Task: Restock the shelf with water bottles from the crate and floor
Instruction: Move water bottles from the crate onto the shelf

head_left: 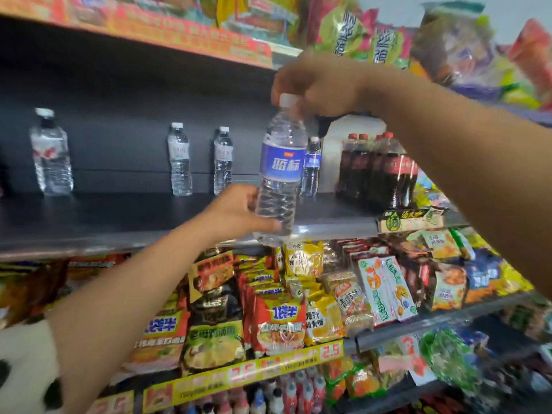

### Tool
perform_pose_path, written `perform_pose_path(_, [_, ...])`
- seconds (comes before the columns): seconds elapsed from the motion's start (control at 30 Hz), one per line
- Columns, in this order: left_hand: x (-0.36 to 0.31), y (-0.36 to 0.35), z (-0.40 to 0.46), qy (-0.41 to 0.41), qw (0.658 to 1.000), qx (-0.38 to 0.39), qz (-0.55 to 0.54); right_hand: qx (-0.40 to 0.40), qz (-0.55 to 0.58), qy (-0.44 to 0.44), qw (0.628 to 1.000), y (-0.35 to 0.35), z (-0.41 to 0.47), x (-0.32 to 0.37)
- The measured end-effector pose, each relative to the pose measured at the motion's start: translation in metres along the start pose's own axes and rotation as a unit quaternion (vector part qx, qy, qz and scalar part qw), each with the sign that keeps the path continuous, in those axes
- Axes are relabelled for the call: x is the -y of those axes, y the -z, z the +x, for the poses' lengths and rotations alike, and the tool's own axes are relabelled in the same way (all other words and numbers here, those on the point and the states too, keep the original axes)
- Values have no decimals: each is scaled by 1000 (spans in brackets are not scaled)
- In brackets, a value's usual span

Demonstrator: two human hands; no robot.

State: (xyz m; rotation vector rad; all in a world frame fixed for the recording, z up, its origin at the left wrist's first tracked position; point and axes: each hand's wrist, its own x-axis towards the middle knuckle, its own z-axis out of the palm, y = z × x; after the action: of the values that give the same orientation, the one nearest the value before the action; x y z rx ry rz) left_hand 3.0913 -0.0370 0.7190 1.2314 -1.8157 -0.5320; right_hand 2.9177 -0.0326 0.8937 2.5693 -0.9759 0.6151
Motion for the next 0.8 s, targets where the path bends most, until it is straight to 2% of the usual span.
perform_pose_path(0.1, [1,4,47,10,1000,-26,-7,-48,-17,25,998,-6,25,-29])
perform_pose_path(0.27, [24,-7,118,31,999,-44,0,-73,-37,61,995,-40,67,-92])
perform_pose_path(0.6, [97,-33,217,111,993,-30,33,7,34,52,998,-132,155,-182])
perform_pose_path(0.8, [126,-25,257,130,990,-14,56,4,36,56,998,-162,195,-209])
